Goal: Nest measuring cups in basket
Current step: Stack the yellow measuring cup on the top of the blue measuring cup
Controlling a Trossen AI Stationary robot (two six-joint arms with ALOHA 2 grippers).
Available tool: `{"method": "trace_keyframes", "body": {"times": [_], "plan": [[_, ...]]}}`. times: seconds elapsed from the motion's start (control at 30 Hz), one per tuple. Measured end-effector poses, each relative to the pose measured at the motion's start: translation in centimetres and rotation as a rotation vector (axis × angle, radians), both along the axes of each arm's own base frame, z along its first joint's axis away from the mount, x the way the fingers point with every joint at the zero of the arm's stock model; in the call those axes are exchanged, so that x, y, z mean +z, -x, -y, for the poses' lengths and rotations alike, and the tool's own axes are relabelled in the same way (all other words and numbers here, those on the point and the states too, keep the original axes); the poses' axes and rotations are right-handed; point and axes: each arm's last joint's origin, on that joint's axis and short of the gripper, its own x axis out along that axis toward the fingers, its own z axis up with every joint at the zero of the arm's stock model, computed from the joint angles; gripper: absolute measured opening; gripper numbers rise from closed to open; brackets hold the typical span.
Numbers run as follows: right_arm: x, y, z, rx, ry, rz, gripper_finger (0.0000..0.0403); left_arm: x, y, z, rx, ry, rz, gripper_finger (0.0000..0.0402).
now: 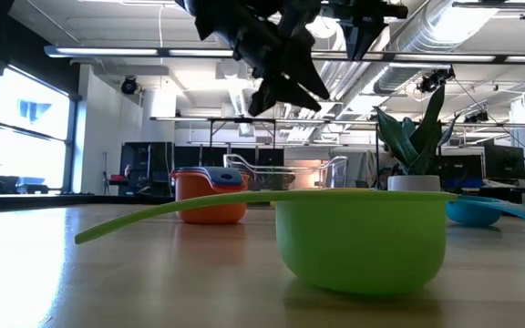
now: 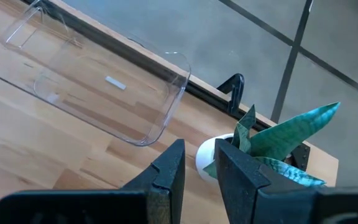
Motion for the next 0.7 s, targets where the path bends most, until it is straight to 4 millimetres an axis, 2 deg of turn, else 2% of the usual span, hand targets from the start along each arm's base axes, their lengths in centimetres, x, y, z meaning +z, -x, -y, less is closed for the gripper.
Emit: {"method": "trace_keyframes", "body": {"times": [0.13,0.5,0.7], "plan": [[0.0,0.0,0.0,-0.002,0.000,0.004,0.0081,-1.3,-0.6,0.6,-0.067,-0.051,-0.020,0.0092],[0.0,-0.1,0.0,-0.015,-0.003,0.026,0.0081,-5.8,-1.8,1.6,-0.119,-0.064,-0.122,0.0092],[0.0,-0.1,0.0,-0.027,-0.005,0.035,0.0081,-6.8,-2.0,2.0,-0.151,-0.088,-0.145,0.0092]]}}
